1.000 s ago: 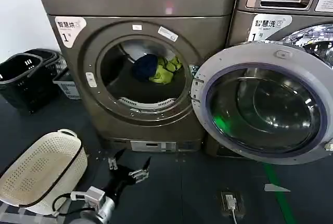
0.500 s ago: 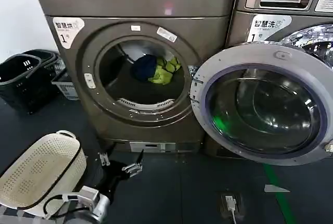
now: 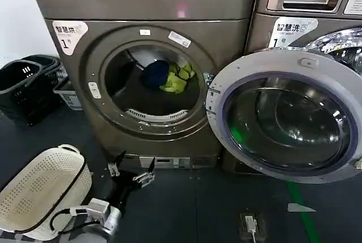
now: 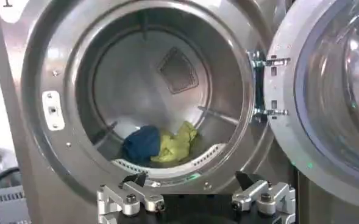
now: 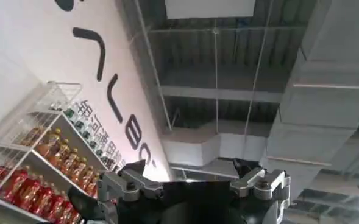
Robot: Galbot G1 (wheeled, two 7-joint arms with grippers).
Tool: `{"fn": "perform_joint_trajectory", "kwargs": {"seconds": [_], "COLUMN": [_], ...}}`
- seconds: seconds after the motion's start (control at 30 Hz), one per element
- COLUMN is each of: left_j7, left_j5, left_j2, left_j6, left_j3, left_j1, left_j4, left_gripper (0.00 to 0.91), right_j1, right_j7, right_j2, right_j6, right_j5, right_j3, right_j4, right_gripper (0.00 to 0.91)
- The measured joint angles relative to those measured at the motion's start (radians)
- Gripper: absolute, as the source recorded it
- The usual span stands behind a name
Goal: Grasp the clothes from the dryer.
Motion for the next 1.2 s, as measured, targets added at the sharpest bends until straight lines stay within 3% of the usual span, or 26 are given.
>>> {"fn": "perform_joint_trajectory", "kwargs": {"seconds": [1.2], "left_j7": [0.005], "left_j5": [-0.020], "left_j2": [-0.012], "left_j6": [-0.002], "left_j3": [0.019], "left_j1": [0.006], "left_j4": [0.007], "left_gripper": [0.907], "right_j1": [0.010], "right_j7": [-0.016], "right_j2": [0.006], "right_j6": [0.011], "right_j5": [0.001], "right_j3": [-0.025], "right_j4": [0.009], "right_gripper": [0.907]}}
